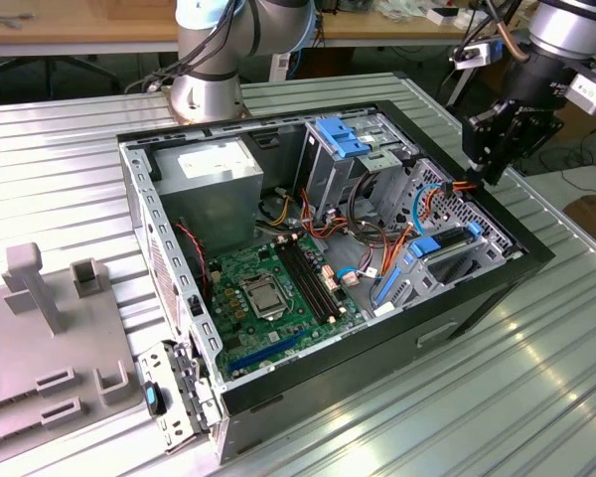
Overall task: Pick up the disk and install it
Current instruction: 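Insert the first disk wire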
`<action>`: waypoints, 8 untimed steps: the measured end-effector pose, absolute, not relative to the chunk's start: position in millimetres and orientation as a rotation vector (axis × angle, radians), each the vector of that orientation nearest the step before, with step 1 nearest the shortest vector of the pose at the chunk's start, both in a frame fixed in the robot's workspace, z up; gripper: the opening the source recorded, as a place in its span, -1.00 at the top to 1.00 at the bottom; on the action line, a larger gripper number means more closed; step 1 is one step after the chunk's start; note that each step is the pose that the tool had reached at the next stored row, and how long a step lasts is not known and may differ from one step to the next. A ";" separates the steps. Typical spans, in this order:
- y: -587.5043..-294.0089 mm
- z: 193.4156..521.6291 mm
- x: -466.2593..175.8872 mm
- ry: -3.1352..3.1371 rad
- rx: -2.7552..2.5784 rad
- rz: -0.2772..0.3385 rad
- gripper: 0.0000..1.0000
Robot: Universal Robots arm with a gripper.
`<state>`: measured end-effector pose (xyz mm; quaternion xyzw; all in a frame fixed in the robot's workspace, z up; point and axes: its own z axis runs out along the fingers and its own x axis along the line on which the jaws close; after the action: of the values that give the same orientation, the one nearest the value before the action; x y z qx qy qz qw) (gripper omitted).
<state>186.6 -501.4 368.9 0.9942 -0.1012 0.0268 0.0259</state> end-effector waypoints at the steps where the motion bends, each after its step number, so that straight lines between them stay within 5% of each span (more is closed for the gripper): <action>1: -501.4 368.8 186.6 -0.313 3.073 0.083 0.27; 8: -501.4 366.9 187.8 -0.313 3.073 0.083 0.27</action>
<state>187.8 -501.4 366.9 0.9942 -0.1011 0.0267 0.0256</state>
